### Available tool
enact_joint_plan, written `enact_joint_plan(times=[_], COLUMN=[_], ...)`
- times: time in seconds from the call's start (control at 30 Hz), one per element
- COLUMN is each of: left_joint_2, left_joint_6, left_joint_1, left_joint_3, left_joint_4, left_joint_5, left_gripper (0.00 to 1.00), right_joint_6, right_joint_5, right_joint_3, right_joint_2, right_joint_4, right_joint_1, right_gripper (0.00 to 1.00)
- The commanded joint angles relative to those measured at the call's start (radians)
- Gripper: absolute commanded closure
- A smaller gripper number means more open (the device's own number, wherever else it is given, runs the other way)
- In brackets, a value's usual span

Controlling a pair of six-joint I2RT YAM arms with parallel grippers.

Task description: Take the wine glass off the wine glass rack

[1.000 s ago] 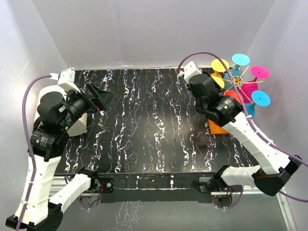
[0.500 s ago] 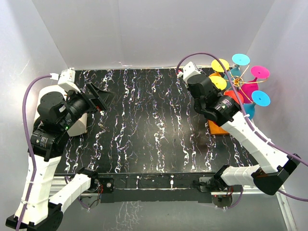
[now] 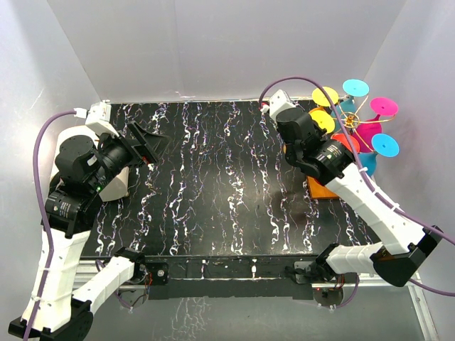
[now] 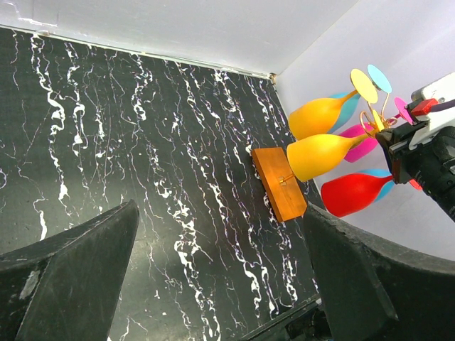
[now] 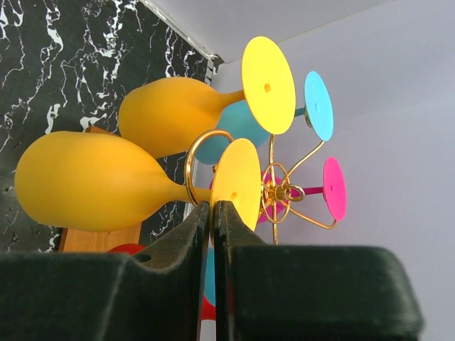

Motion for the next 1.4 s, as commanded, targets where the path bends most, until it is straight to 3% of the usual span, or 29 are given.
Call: enact_joint_plan(times=[0.0, 0.5, 0.93, 1.37], left_joint_2=[-0.013, -0.021, -0.021, -0.013], left_joint_6=[-0.006, -0.025, -0.023, -0.025], left_joint_1=[-0.006, -0.005, -0.005, -0.005], left_joint_3=[0.006, -0.005, 0.006, 0.01], left_joint_4=[0.02, 0.028, 0.018, 0.017], left_joint_5=[0.005, 0.004, 0.001, 0.013], left_gripper=[0.01, 0.01, 0.01, 0.01], right_joint_6=[-0.014, -0.053, -0.103, -0.089], right_joint_5=[0.01, -0.082, 0.034, 0.103], right_joint_3=[0.056, 0.096, 0.072, 0.031], right_joint_2=[0.007, 0.002, 0.031, 0.032], right_joint_4=[0.042, 0.056, 0.199, 0.231], right_joint_1=[0.004, 0.009, 0.009, 0.008], right_gripper=[0.99, 1.0, 1.0, 1.0])
